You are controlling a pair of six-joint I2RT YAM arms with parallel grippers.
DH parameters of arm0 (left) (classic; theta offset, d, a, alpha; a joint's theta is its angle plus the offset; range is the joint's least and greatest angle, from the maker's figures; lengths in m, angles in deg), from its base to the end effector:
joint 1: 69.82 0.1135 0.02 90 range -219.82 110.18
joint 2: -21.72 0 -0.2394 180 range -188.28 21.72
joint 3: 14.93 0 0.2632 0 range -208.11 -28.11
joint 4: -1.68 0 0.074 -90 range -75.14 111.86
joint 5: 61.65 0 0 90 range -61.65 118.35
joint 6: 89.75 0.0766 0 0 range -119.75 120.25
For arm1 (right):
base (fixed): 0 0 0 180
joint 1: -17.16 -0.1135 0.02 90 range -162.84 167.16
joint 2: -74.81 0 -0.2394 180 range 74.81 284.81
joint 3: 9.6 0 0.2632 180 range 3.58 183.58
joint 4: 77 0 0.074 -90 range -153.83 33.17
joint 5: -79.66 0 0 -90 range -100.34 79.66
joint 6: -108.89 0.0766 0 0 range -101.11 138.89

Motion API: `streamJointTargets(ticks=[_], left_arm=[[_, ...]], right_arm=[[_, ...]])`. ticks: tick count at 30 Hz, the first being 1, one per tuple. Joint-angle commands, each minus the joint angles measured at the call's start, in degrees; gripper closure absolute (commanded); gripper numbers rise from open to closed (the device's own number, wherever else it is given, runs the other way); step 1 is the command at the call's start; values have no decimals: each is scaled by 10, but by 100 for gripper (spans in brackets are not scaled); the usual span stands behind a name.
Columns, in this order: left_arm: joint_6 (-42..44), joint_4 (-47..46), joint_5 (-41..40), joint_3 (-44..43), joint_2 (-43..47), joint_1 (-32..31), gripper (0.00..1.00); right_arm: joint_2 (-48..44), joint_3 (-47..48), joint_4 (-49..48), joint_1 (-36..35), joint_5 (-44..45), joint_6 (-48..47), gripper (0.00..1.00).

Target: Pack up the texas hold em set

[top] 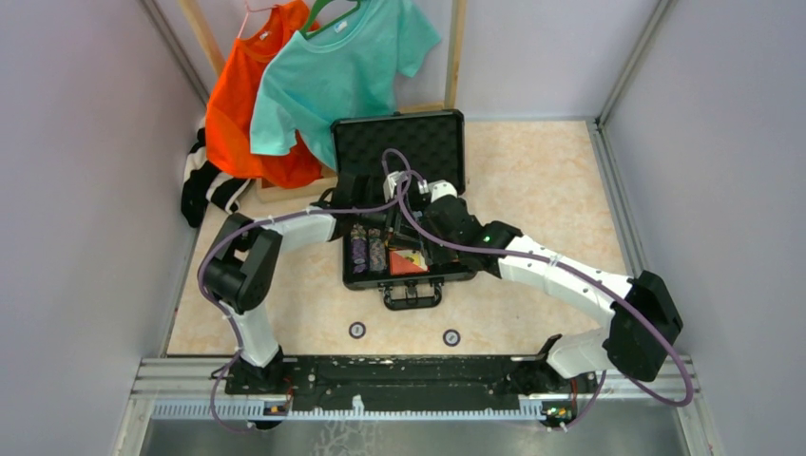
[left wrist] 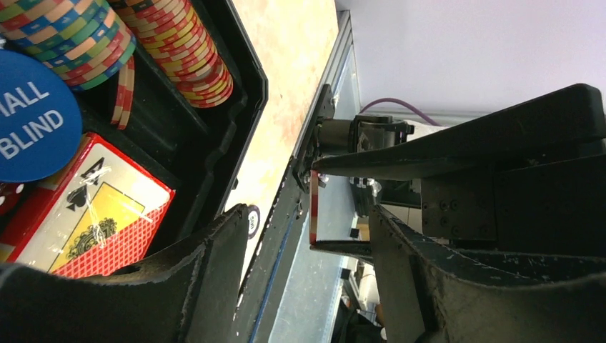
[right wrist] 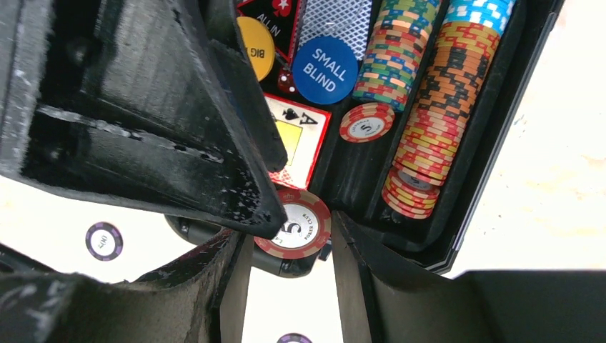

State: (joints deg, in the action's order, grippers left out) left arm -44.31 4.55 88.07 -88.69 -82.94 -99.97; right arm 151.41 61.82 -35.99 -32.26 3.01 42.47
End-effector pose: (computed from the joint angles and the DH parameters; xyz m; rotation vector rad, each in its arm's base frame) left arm 0.3127 -0.2581 0.1473 0.4146 2.3884 -1.8089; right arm 0.2278 0.2387 0.2154 -0.4218 2.3382 0.3444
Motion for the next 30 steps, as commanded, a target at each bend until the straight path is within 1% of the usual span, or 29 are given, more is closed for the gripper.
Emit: streamJointTargets(ticks=[1,3,6,13,17,22,23,26,27,29,30], left_arm=[[39,22,18,-22,-14,-17,32],[42,24,20,-24,-16,-20,33],[46,26,21,-25,-17,-22,37],[53,30,26,-24,-20,-26,52],[55,29,29,-26,-22,-30,55],[58,31,31,-26,-23,-32,64],[58,30,32,-26,-23,-32,67],[60,32,33,-25,-22,-32,80],[60,31,34,-25,-22,-32,89],[60,31,35,-24,-22,-32,100],[59,30,36,-23,-23,-32,100]], right_arm=[[-11,35,-28,-6,-9,-5,58],[-10,37,-29,-6,-12,-5,58],[-10,38,-30,-6,-13,-5,58],[-7,43,-29,-6,-15,-6,58],[-4,43,-29,-6,-17,-7,58],[0,43,-31,-6,-17,-7,58],[2,44,-32,-6,-18,-7,58],[5,45,-34,-6,-19,-7,58],[5,46,-34,-6,-20,-7,58],[8,44,-36,-6,-20,-7,58],[9,44,-36,-6,-19,-7,58]])
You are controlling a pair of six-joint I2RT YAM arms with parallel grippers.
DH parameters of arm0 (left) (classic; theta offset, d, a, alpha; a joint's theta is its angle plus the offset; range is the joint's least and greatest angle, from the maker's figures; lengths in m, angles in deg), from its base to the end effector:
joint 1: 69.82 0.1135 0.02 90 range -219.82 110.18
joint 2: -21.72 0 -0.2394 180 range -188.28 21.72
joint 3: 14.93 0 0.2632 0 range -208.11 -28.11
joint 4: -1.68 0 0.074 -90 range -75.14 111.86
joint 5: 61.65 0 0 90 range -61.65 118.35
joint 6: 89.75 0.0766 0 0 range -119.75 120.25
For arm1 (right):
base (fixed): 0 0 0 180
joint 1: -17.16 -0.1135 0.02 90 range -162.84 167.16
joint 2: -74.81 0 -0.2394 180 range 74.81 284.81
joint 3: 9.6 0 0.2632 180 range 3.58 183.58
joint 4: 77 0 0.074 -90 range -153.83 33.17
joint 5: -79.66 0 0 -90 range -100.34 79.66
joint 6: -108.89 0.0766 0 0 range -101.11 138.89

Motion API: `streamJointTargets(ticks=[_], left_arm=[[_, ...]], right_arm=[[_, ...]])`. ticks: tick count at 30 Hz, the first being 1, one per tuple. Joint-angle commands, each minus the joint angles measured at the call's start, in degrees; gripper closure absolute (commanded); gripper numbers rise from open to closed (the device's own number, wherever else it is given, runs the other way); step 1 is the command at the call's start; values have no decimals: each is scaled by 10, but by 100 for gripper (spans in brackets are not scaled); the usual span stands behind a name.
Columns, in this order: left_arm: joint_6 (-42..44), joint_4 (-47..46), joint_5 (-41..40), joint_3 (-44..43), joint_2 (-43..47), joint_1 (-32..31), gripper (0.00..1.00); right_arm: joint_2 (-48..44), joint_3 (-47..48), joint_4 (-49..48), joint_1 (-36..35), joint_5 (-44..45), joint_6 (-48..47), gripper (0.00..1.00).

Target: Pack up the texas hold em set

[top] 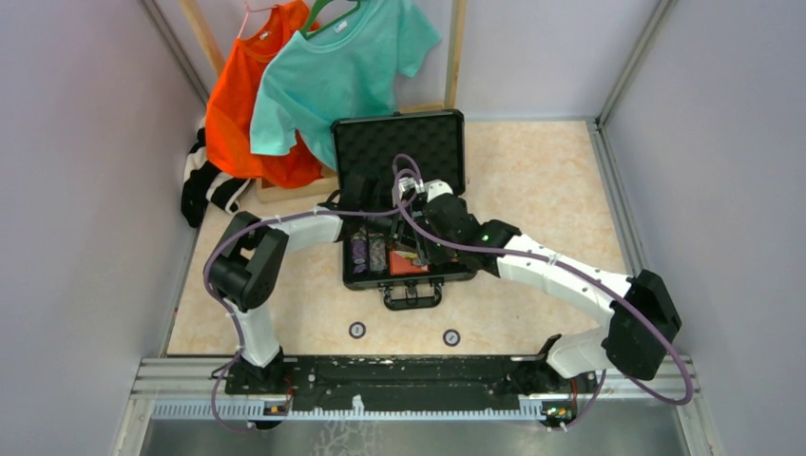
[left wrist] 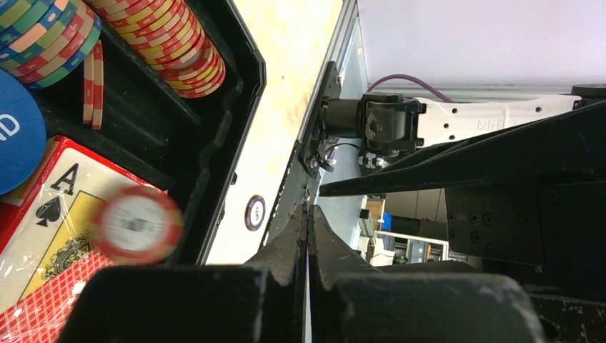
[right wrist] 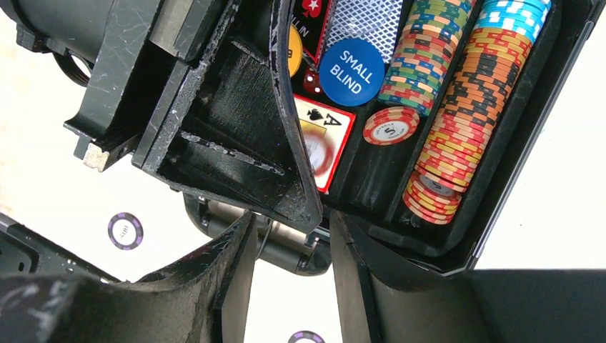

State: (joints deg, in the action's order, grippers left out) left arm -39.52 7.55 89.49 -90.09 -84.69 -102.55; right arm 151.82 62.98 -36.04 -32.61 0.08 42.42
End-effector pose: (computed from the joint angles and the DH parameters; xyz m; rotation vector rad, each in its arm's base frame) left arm 0.3012 -0.2733 0.1396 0.5476 2.4005 -1.8200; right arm 0.2260 0.2456 0.2201 -0.4540 2.3407 0.4092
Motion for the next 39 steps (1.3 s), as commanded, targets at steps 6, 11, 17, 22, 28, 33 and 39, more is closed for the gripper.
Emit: streamJointTargets(ticks=[6,11,17,22,28,33,39], left_arm=[[9,-16,2,-6,-16,-5,100],[75,89,-133,-31,7,20,79],[76,116,-331,6,81,63,63],[60,121,-416,49,128,93,58],[74,99,-521,115,237,96,57],[74,69,-592,176,324,94,57],[76,45,-610,212,348,92,56]], right_arm=[[9,13,-46,-2,19,-7,57],[13,-12,-58,-2,48,-2,53],[-4,-40,-105,16,36,7,53],[31,-40,-125,35,11,11,51],[131,13,-105,25,21,-8,49],[172,45,-107,20,22,-4,45],[224,74,-102,17,19,-2,42]])
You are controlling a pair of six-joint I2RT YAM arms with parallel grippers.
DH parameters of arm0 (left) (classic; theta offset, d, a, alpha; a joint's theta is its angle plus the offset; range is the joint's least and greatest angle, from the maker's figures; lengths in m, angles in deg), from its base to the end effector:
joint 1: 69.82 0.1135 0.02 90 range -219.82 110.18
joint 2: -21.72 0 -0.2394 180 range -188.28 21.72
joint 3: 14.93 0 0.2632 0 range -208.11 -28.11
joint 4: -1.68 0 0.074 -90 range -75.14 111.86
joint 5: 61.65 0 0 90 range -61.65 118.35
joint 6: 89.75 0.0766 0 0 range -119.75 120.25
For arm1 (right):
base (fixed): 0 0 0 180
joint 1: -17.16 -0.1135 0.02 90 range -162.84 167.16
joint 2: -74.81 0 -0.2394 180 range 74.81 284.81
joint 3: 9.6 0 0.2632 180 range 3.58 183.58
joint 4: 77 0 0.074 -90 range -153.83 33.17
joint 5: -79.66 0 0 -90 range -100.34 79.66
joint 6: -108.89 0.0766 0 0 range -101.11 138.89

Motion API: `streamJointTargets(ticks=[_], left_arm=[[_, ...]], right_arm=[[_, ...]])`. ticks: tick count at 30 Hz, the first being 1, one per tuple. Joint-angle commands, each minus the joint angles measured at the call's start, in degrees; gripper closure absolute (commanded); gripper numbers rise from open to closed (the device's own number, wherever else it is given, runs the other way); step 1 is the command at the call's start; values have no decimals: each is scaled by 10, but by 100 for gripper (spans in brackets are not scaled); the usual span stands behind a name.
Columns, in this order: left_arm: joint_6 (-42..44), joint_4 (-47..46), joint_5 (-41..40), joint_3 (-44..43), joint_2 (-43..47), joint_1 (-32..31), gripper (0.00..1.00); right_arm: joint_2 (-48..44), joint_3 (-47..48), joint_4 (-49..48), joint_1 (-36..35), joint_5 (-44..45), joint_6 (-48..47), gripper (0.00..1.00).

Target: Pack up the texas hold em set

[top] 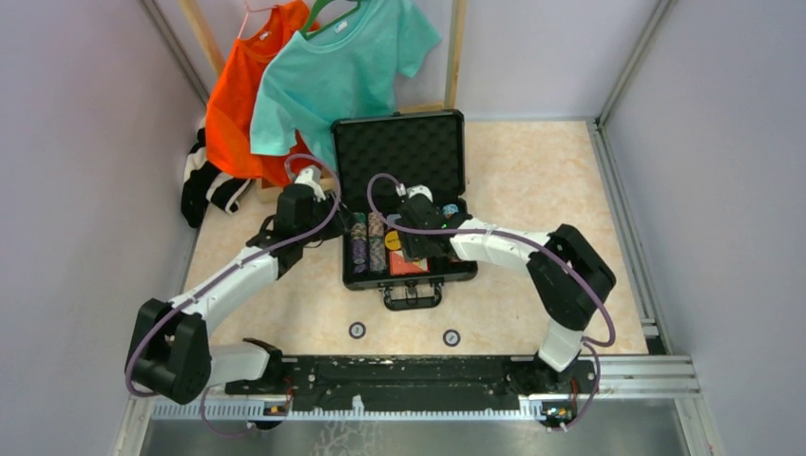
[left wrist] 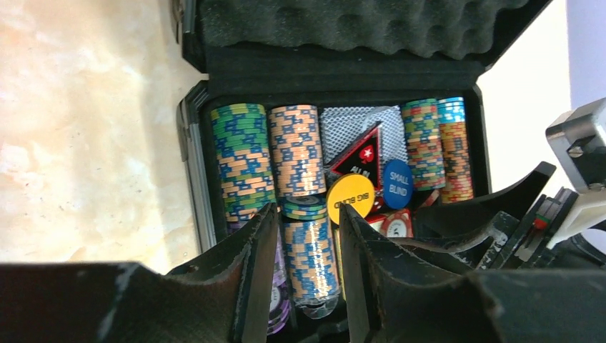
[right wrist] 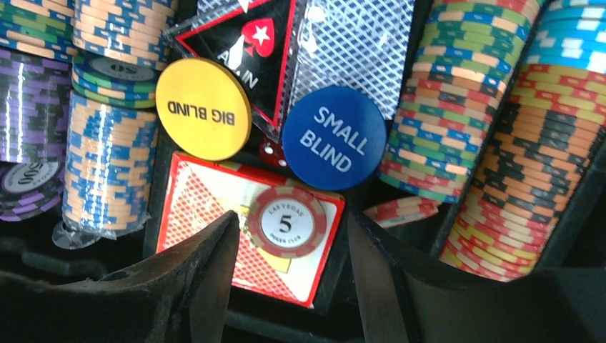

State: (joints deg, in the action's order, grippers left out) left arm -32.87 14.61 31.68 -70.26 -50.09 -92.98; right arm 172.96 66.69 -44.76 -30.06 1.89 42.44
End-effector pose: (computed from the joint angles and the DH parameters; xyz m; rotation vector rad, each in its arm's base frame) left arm 0.3005 -0.1334 0.1924 -0.1503 2.1457 -0.6477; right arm 0.2737 0.2719 0.1319 -0.4279 2.4650 0.2507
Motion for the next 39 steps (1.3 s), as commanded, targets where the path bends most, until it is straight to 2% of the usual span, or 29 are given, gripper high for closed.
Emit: streamJointTargets(ticks=[1,6,12,22,24,30,39], left_arm=[[10,-27,-28,14,-4,-4,56],[10,-25,-4,7,-28,-5,54],[10,-27,-3,12,-17,-6,54],[9,-29,8,13,-15,-9,52],[9,-30,9,13,-14,-9,52],[9,-31,11,14,-11,-11,52],[9,-32,12,15,-10,-12,51]], right_arm=[[19,43,-13,-9,1,-3,41],[42,56,7,-10,14,-4,38],[49,53,14,-17,20,-3,38],[39,41,28,-25,32,4,52],[38,41,32,-26,33,4,51],[32,36,36,-28,31,5,38],[15,22,39,-36,29,7,36]])
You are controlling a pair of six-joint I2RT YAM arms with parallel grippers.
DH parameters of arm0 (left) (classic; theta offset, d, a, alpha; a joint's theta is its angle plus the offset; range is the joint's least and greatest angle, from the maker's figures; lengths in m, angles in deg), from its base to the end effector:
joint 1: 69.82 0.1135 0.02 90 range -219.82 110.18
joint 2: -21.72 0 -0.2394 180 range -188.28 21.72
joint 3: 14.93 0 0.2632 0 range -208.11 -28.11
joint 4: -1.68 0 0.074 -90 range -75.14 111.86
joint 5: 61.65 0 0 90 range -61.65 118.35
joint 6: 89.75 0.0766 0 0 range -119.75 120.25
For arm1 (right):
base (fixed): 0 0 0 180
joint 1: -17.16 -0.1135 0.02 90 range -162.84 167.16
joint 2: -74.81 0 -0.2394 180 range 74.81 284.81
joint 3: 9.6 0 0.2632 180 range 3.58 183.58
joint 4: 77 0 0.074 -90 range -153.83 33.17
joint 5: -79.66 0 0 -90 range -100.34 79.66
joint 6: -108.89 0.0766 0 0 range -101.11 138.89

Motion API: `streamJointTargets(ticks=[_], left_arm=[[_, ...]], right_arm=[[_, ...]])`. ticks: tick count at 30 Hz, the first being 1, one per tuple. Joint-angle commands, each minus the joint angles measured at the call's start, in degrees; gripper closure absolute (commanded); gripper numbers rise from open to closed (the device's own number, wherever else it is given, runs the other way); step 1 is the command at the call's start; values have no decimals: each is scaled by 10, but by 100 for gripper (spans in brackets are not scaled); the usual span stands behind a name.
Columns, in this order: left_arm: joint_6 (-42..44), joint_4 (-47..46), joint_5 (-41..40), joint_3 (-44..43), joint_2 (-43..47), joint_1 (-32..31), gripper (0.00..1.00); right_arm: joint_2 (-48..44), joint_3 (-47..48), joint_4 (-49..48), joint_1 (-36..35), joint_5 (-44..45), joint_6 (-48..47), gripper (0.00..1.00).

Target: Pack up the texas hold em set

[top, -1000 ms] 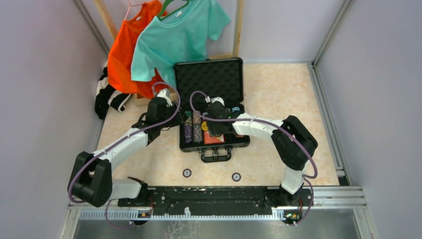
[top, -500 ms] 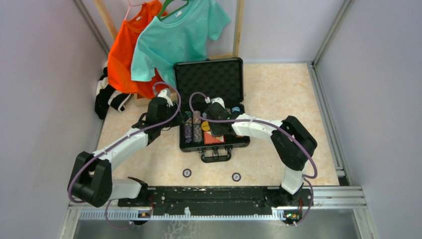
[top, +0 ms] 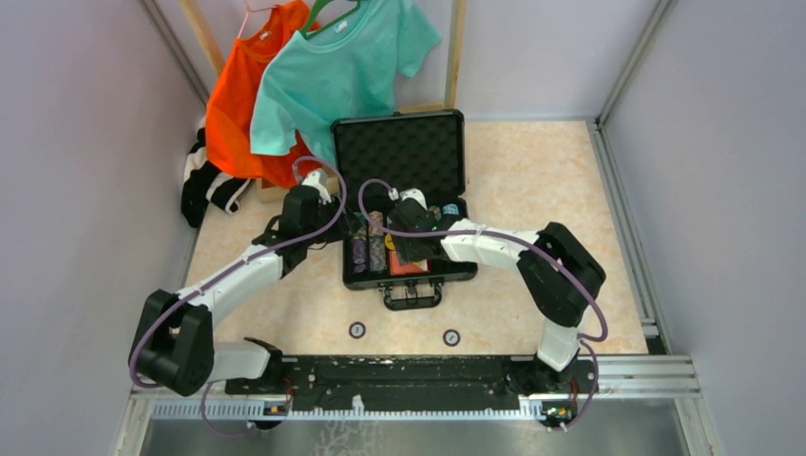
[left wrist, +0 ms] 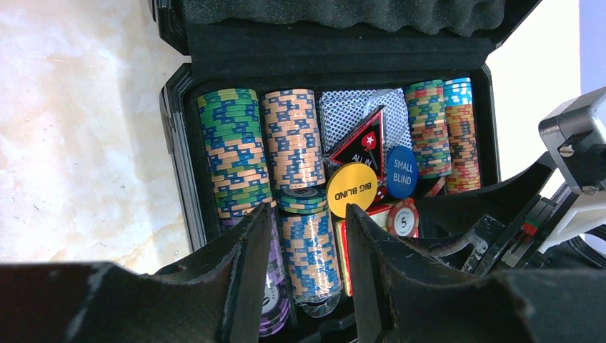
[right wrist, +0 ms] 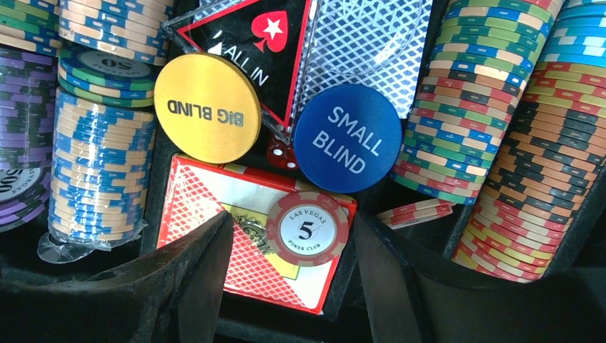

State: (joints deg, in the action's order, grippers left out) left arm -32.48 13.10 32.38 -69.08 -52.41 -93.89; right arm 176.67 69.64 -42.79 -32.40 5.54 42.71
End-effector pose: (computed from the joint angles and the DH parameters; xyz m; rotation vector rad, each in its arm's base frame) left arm 0.2994 -0.1396 0.1755 -0.1222 2.1859 -0.6520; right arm 0.2708 0.2855 0.1229 -0.4579 2.4725 0.1661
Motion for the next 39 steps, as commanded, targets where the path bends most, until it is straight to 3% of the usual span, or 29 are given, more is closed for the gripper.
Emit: streamJointTargets(ticks=[1,13,25,35,39], left_arm=[[5,-17,5,3,13,-4,51],[5,-18,10,3,13,-5,50],[7,-18,7,4,13,-6,50],[9,-18,8,3,11,-6,48],[8,-18,9,2,9,-8,42]], right_arm=[[-22,-9,20,-13,-6,4,36],[-31,-31,18,-20,-1,17,37],[-19,-21,16,-21,13,17,58],[-41,-15,15,-20,25,7,65],[-61,-18,12,-20,29,5,66]])
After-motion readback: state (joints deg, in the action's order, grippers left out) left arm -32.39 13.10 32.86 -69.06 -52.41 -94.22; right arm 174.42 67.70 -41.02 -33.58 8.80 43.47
